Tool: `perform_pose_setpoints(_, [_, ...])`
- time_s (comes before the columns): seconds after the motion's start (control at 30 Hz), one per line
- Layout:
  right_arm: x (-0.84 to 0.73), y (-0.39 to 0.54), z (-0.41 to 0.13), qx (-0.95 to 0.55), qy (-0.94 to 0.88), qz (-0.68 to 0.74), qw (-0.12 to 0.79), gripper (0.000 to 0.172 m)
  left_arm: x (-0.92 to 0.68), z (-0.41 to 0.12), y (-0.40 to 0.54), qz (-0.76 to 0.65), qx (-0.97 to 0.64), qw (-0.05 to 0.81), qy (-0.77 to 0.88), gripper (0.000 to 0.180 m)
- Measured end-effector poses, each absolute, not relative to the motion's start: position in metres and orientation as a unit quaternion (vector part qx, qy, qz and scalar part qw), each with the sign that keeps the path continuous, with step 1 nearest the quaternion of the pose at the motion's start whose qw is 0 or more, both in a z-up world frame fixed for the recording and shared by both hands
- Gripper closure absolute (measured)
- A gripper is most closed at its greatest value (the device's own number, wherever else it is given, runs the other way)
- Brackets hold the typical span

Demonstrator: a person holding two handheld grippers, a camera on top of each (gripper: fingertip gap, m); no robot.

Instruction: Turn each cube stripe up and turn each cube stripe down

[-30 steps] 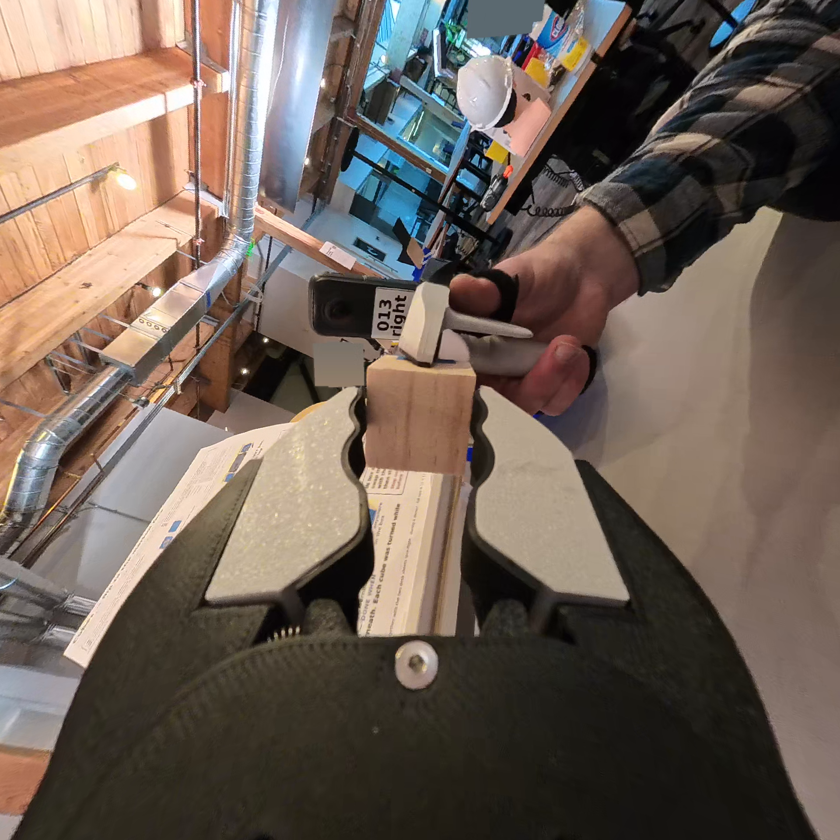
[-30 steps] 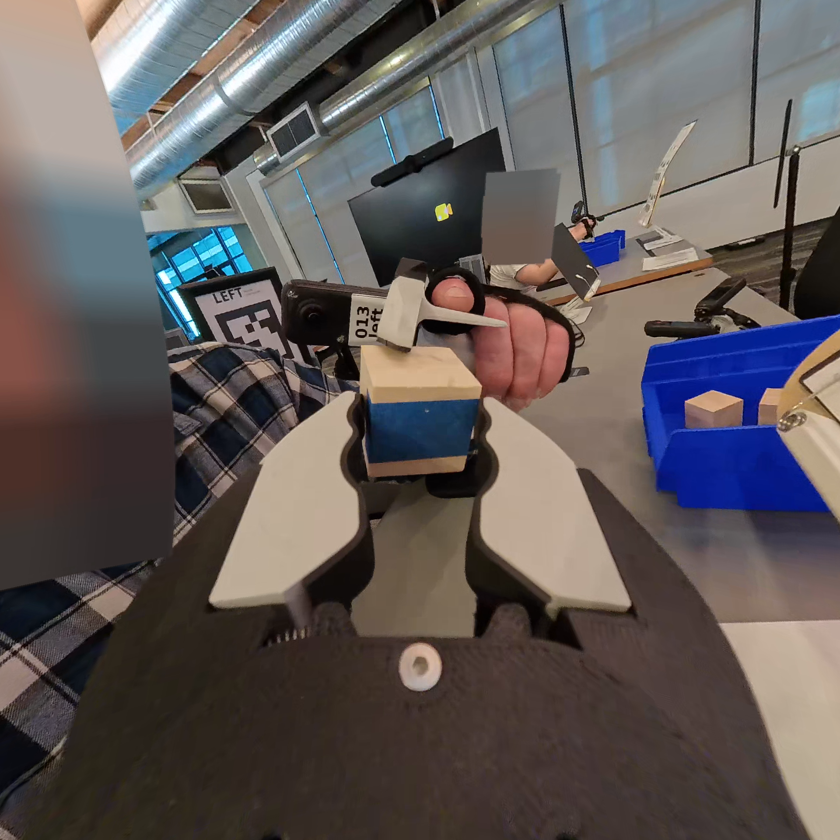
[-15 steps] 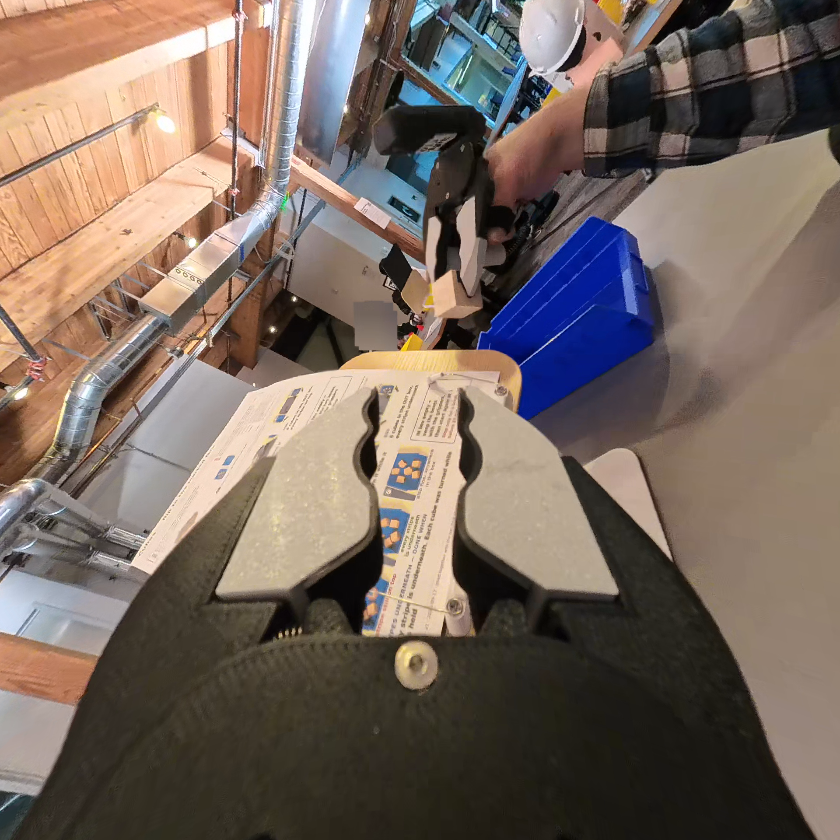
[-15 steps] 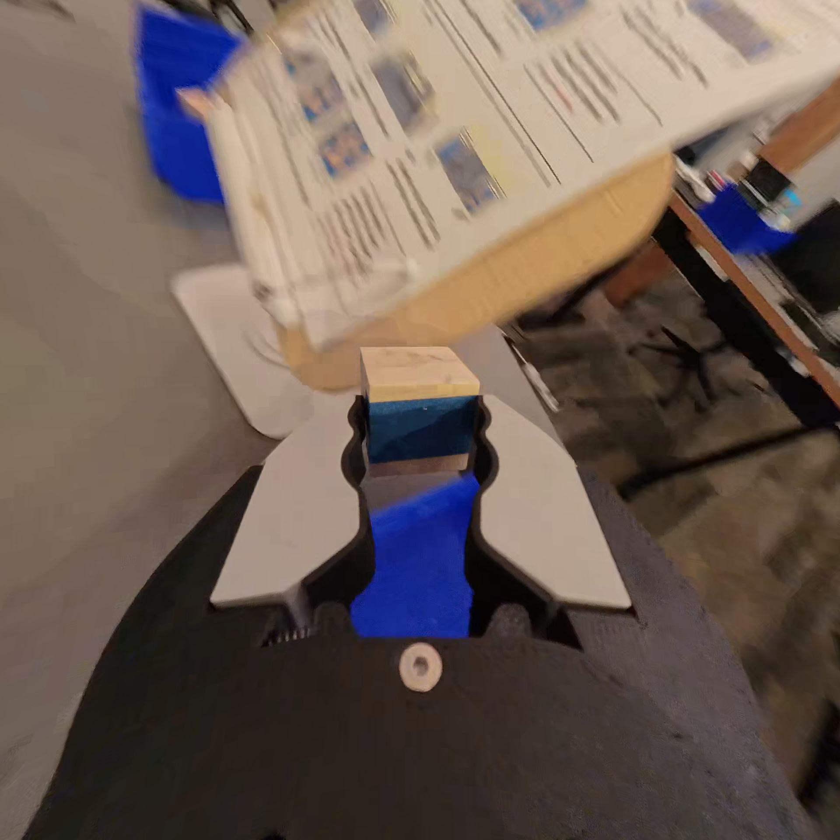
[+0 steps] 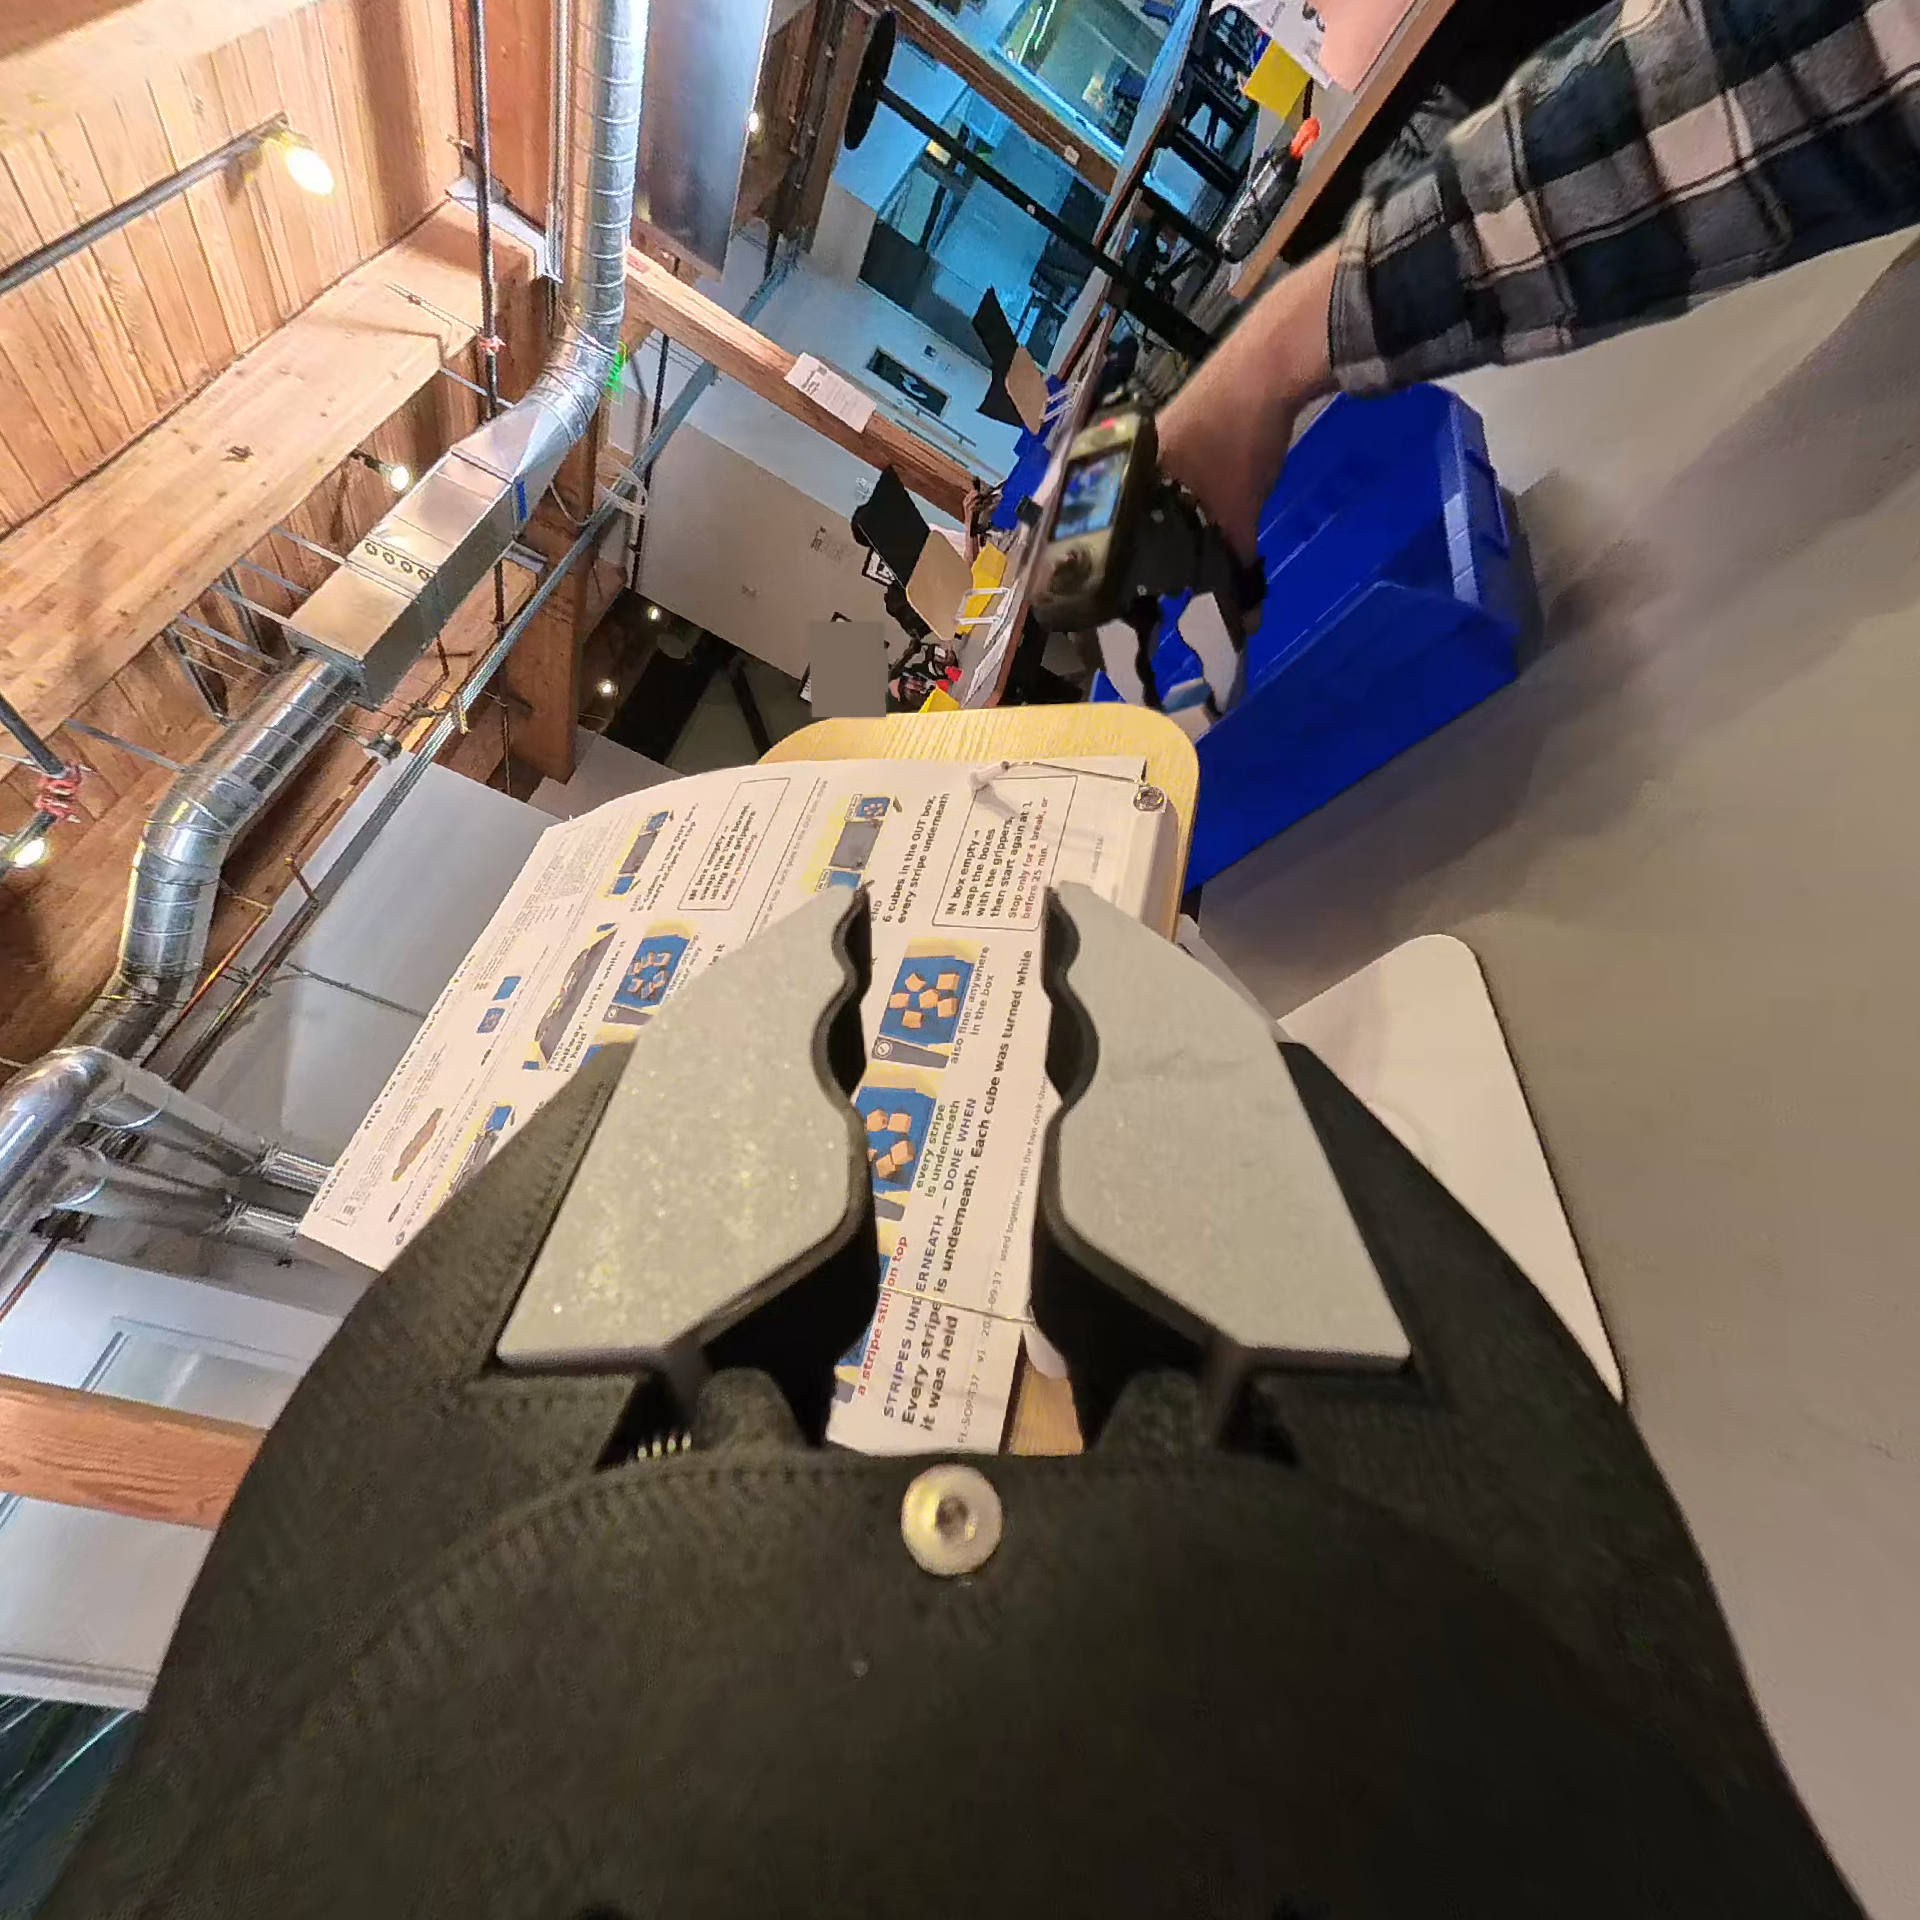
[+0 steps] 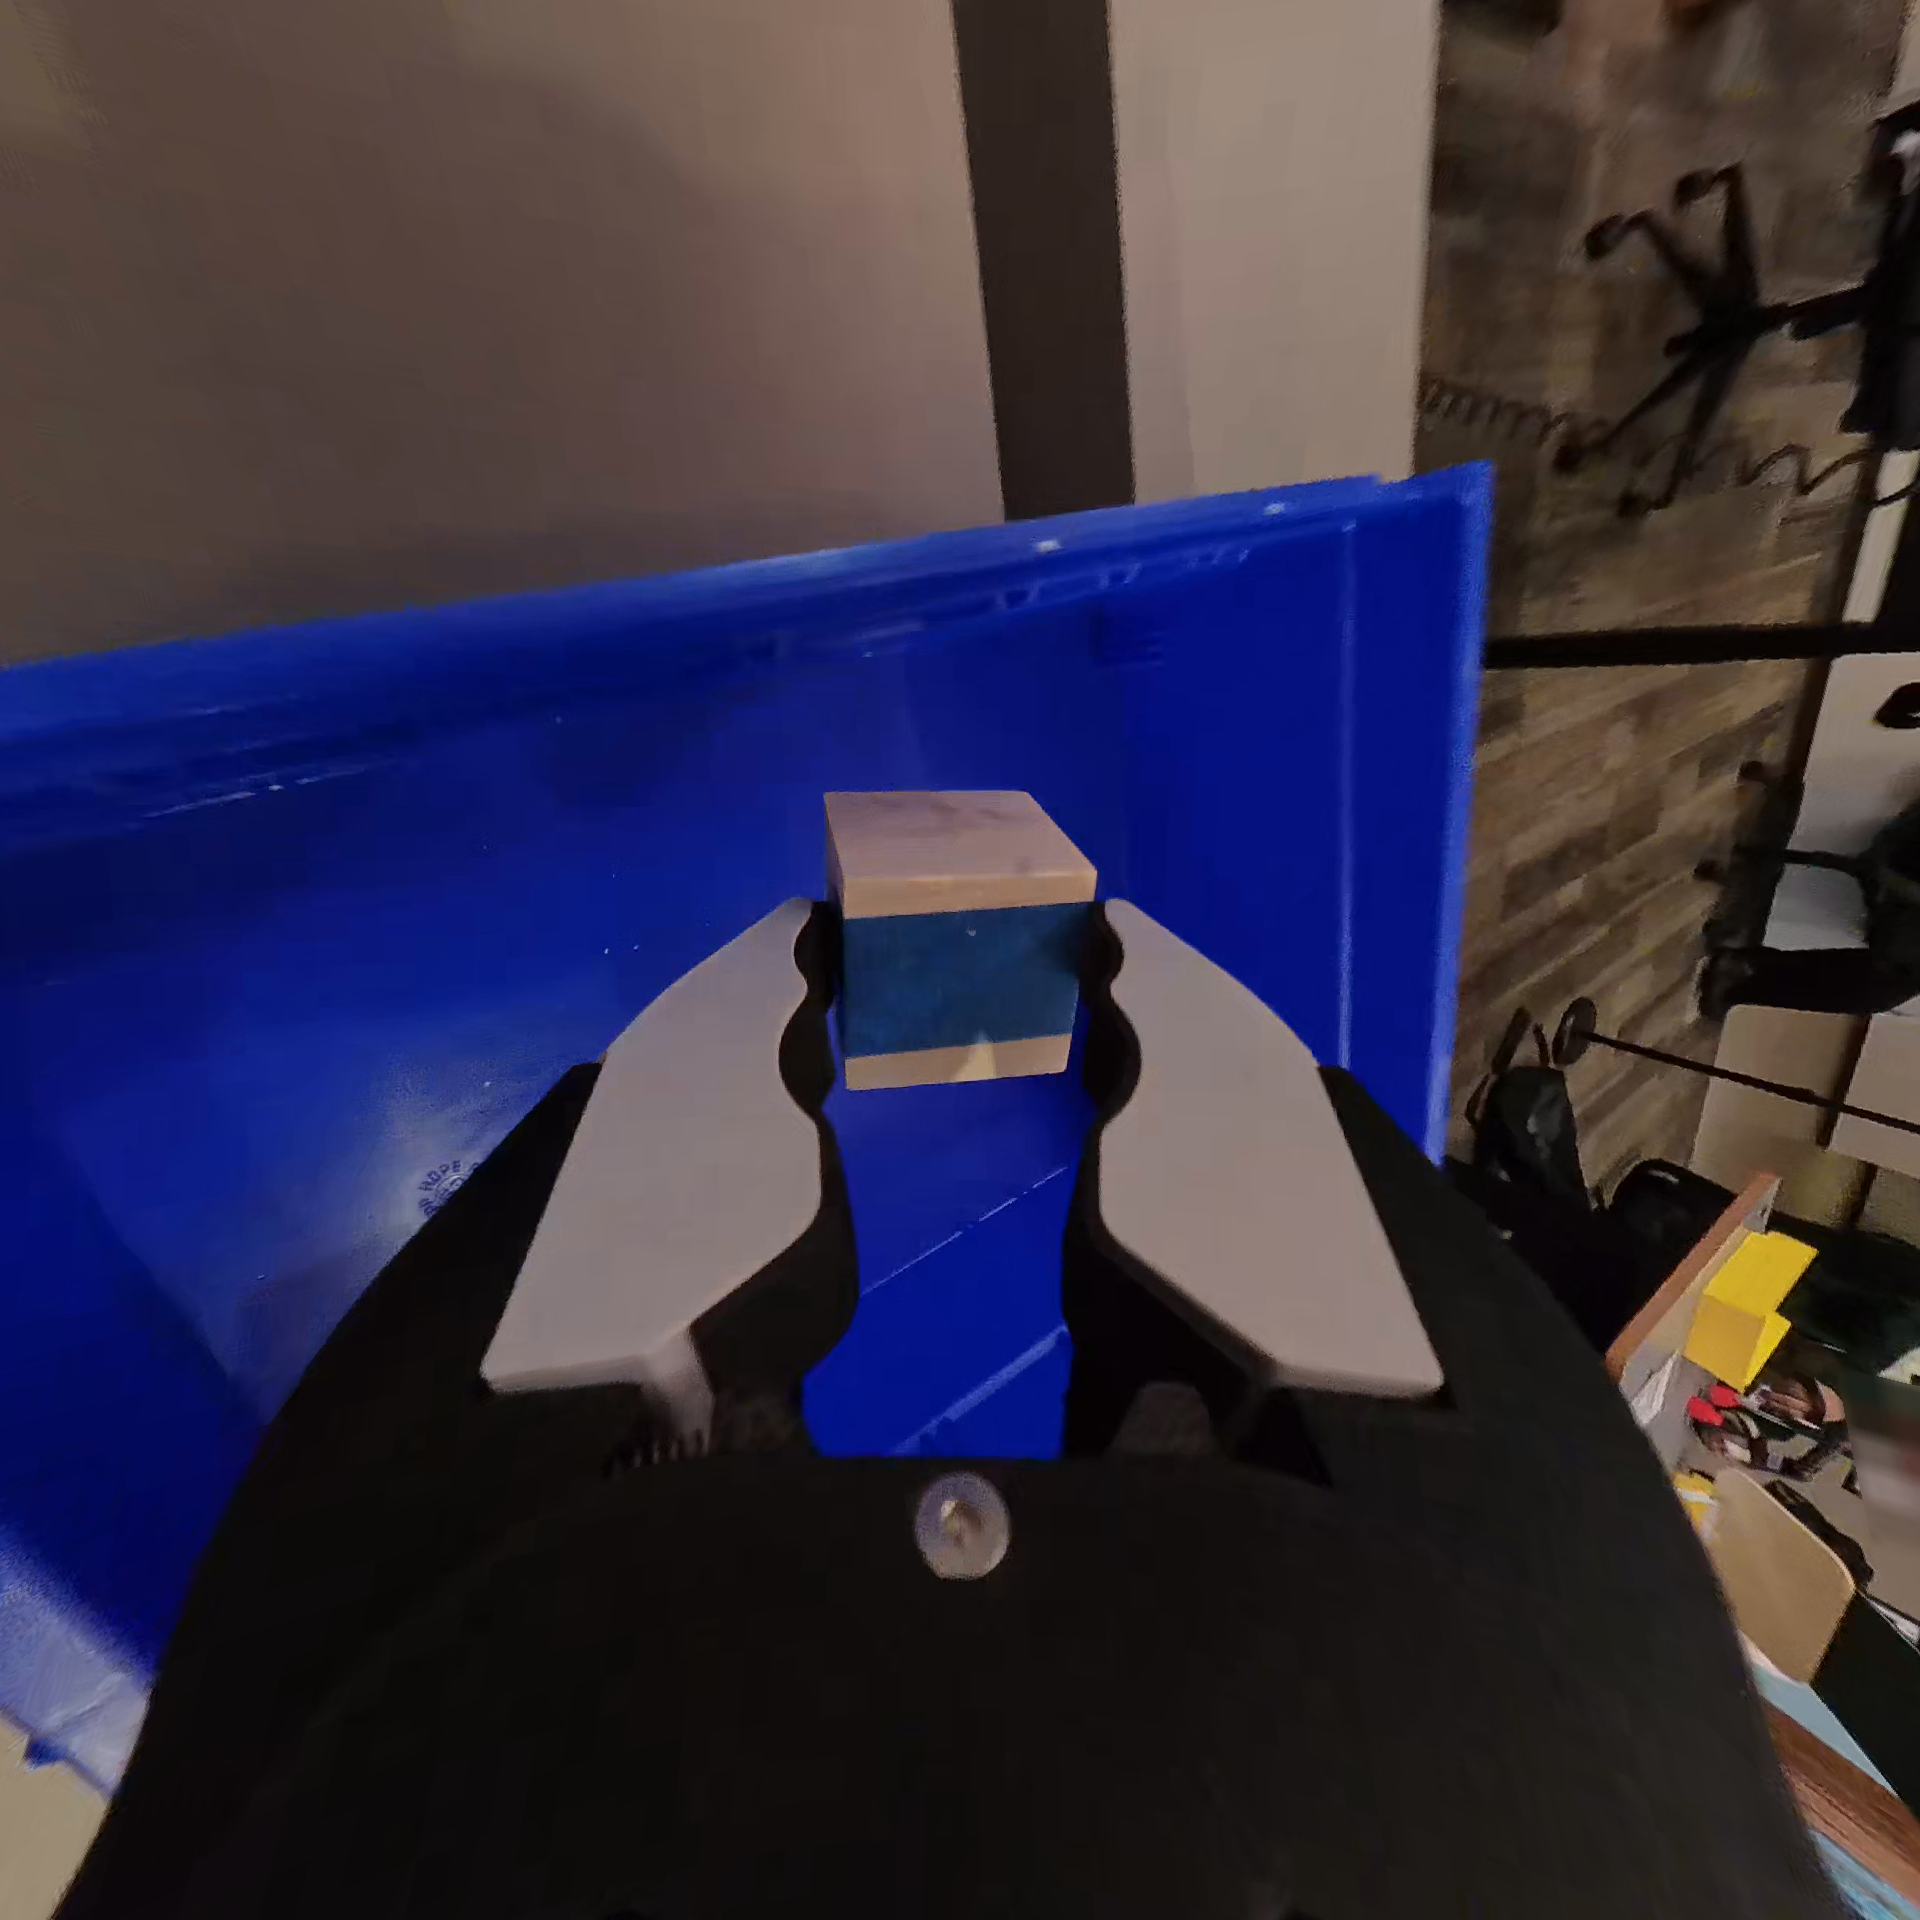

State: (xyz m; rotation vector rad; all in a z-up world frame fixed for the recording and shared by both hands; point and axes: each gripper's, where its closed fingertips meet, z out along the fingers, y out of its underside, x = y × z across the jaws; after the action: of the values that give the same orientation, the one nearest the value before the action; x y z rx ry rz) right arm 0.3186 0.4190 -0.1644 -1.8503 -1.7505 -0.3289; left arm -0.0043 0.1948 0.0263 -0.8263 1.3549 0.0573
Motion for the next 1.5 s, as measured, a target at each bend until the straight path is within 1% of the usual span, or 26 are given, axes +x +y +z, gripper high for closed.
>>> perform_pose_setpoints(0.07, [0.32, 0.423, -0.181, -0.691, -0.663, -0.131, 0.258, 0.124, -0.006, 0.027, 0.196, 0.027, -0.373, 0.7, 0.608, 0.15])
perform_pose_setpoints(0.23, [0.315, 0.431, -0.206, -0.689, -0.674, -0.131, 0.231, 0.124, -0.008, 0.025, 0.198, 0.027, -0.378, 0.694, 0.612, 0.15])
perform_pose_setpoints(0.33, [0.314, 0.438, -0.216, -0.699, -0.665, -0.134, 0.228, 0.124, -0.009, 0.024, 0.2, 0.026, -0.382, 0.691, 0.613, 0.15])
perform_pose_setpoints(0.43, [0.31, 0.446, -0.217, -0.701, -0.655, -0.134, 0.247, 0.125, -0.008, 0.022, 0.2, 0.026, -0.384, 0.688, 0.616, 0.15])
perform_pose_setpoints(0.5, [0.314, 0.452, -0.212, -0.704, -0.643, -0.15, 0.26, 0.125, -0.01, 0.022, 0.201, 0.032, -0.386, 0.686, 0.615, 0.15])
perform_pose_setpoints(0.53, [0.315, 0.453, -0.207, -0.708, -0.636, -0.148, 0.267, 0.13, -0.011, 0.023, 0.202, 0.033, -0.388, 0.686, 0.615, 0.15])
perform_pose_setpoints(0.57, [0.316, 0.452, -0.203, -0.712, -0.631, -0.146, 0.272, 0.13, -0.012, 0.023, 0.202, 0.033, -0.39, 0.685, 0.614, 0.151])
perform_pose_setpoints(0.63, [0.317, 0.451, -0.193, -0.709, -0.627, -0.148, 0.286, 0.125, -0.014, 0.025, 0.203, 0.033, -0.391, 0.687, 0.612, 0.151])
perform_pose_setpoints(0.77, [0.32, 0.446, -0.181, -0.726, -0.608, -0.137, 0.29, 0.126, -0.022, 0.03, 0.207, 0.045, -0.397, 0.687, 0.607, 0.151])
perform_pose_setpoints(0.87, [0.314, 0.445, -0.151, -0.734, -0.576, -0.113, 0.34, 0.131, -0.045, 0.041, 0.22, 0.083, -0.413, 0.691, 0.587, 0.15])
perform_pose_setpoints(0.93, [0.311, 0.444, -0.124, -0.735, -0.549, -0.112, 0.381, 0.138, -0.074, 0.044, 0.239, 0.095, -0.454, 0.679, 0.569, 0.146])
perform_pose_setpoints(1.03, [0.304, 0.439, -0.095, -0.731, -0.524, -0.098, 0.425, 0.14, -0.124, 0.025, 0.273, 0.101, -0.537, 0.625, 0.557, 0.14])
perform_pose_setpoints(1.1, [0.3, 0.435, -0.085, -0.725, -0.522, -0.093, 0.44, 0.14, -0.157, -0.01, 0.291, 0.099, -0.605, 0.546, 0.571, 0.136])
perform_pose_setpoints(1.2, [0.292, 0.431, -0.082, -0.719, -0.53, -0.089, 0.442, 0.14, -0.222, -0.06, 0.315, 0.154, -0.71, 0.415, 0.548, 0.131])
perform_pose_setpoints(1.27, [0.288, 0.43, -0.084, -0.715, -0.537, -0.098, 0.437, 0.14, -0.252, -0.091, 0.316, 0.144, -0.764, 0.341, 0.529, 0.129])
perform_pose_setpoints(1.37, [0.28, 0.427, -0.088, -0.711, -0.549, -0.098, 0.429, 0.141, -0.29, -0.138, 0.31, 0.133, -0.829, 0.222, 0.496, 0.12])
perform_pose_setpoints(1.43, [0.274, 0.425, -0.091, -0.708, -0.556, -0.093, 0.426, 0.141, -0.306, -0.162, 0.309, 0.129, -0.851, 0.168, 0.481, 0.119])
perform_pose_setpoints(1.5, [0.27, 0.423, -0.092, -0.705, -0.562, -0.09, 0.424, 0.141, -0.315, -0.178, 0.311, 0.133, -0.859, 0.139, 0.474, 0.117])
